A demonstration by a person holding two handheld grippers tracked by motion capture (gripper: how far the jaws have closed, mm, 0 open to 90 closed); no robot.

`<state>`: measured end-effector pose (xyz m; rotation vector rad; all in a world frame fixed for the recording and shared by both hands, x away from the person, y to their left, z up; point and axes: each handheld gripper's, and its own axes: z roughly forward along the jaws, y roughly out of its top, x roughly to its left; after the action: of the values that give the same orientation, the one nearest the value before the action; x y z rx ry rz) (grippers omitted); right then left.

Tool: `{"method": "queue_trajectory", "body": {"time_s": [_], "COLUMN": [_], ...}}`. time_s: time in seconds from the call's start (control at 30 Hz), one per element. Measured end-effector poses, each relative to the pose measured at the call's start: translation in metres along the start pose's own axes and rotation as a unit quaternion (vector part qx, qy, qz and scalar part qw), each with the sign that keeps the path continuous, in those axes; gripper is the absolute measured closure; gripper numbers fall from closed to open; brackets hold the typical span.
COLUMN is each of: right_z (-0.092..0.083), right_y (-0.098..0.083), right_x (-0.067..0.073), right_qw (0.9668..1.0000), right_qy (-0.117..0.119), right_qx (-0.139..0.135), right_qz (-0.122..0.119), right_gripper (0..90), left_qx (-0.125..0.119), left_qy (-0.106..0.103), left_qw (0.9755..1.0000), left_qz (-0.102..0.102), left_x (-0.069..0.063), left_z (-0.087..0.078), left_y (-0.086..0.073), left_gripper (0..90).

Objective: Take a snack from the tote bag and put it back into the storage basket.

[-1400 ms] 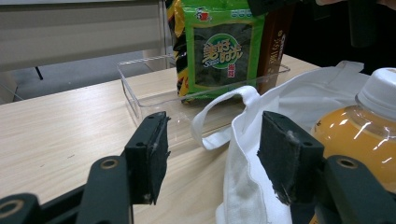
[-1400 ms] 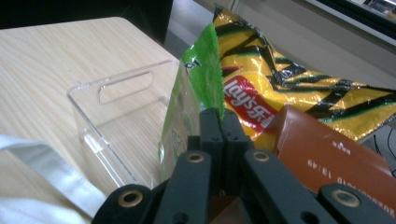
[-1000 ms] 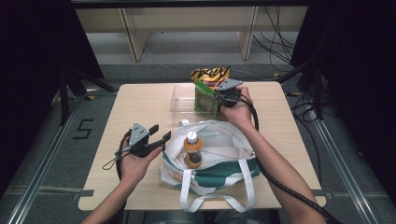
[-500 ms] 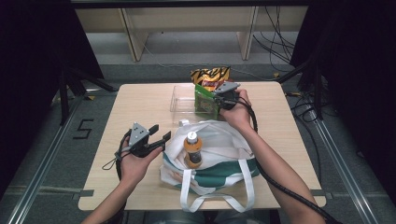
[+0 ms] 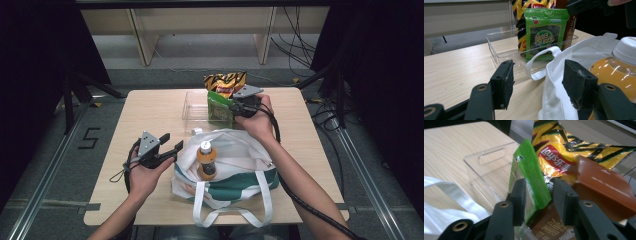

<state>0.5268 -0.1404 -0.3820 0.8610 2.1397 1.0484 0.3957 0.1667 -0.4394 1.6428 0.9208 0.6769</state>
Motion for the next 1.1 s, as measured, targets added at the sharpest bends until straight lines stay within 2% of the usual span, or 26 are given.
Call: {"method": "queue_trajectory", "body": {"time_s": [0.03,0.07,0.13,0.23,0.27,0.33,0.4,0.47,0.57,0.63,0.7,0.77,0.8,0.83,0.93,1.0,1.07,1.1], "right_z": [-0.002,-0.005,-0.010,-0.016,-0.019,-0.022,-0.027,-0.032,-0.038,-0.046,-0.052,-0.057,-0.061,-0.063,-0.070,-0.074,-0.078,-0.080], "right_y": [0.000,0.000,0.000,0.001,0.002,0.002,0.002,0.000,-0.002,-0.005,-0.008,-0.010,-0.012,-0.014,-0.020,-0.024,-0.028,-0.030], "right_x": [-0.001,-0.001,-0.001,-0.002,-0.003,-0.003,-0.004,-0.003,-0.004,-0.005,-0.006,-0.009,-0.008,-0.009,-0.011,-0.013,-0.014,-0.014], "right_qw": [1.0000,0.9998,0.9993,0.9986,0.9986,0.9979,0.9976,0.9970,0.9968,0.9955,0.9950,0.9947,0.9942,0.9941,0.9929,0.9919,0.9913,0.9903], "right_qy": [0.000,0.001,0.007,0.019,0.025,0.024,0.033,0.033,0.038,0.035,0.042,0.045,0.046,0.044,0.049,0.048,0.042,0.042], "right_qx": [-0.009,-0.011,-0.020,-0.036,-0.032,-0.047,-0.048,-0.053,-0.054,-0.071,-0.068,-0.074,-0.066,-0.071,-0.070,-0.080,-0.085,-0.086], "right_qz": [-0.004,0.016,0.030,0.035,0.033,0.037,0.036,0.047,0.045,0.051,0.060,0.055,0.071,0.068,0.083,0.086,0.091,0.101], "right_gripper": [59.9,58.0,55.2,53.4,53.0,52.4,52.0,51.6,51.0,49.8,49.2,49.0,48.8,48.5,47.0,46.6,45.7,45.1], "left_qx": [0.000,-0.001,-0.001,-0.001,-0.002,-0.001,-0.005,-0.006,-0.007,-0.010,-0.011,-0.010,-0.009,-0.010,-0.010,-0.008,-0.007,-0.007], "left_qy": [0.000,0.000,0.001,0.003,0.002,0.002,0.001,0.000,0.000,-0.002,-0.001,-0.001,-0.001,-0.001,0.001,0.001,-0.001,-0.001], "left_qw": [1.0000,1.0000,1.0000,1.0000,1.0000,1.0000,1.0000,1.0000,1.0000,0.9999,0.9999,0.9999,1.0000,0.9999,0.9999,0.9999,1.0000,1.0000], "left_qz": [0.000,0.001,0.003,-0.001,-0.001,0.003,-0.001,-0.001,-0.002,-0.001,-0.002,-0.003,-0.002,-0.002,-0.007,-0.007,-0.005,-0.004], "left_x": [0.000,0.000,0.001,0.000,0.000,0.000,-0.001,-0.002,-0.002,-0.001,-0.001,-0.001,0.000,0.000,0.001,0.001,0.001,0.001], "left_z": [0.000,0.000,0.000,0.000,0.000,-0.001,0.000,0.000,0.000,0.000,0.000,0.000,0.000,0.000,0.000,0.000,0.000,0.000], "left_y": [0.000,0.000,0.001,0.000,0.000,0.000,0.000,0.000,0.000,0.001,0.001,0.001,0.001,0.000,0.000,0.000,-0.001,-0.001], "left_gripper": [41.4,41.5,41.4,41.4,41.3,41.3,41.3,41.3,41.1,40.9,40.8,40.7,40.8,40.8,40.8,40.8,41.0,41.1]}}
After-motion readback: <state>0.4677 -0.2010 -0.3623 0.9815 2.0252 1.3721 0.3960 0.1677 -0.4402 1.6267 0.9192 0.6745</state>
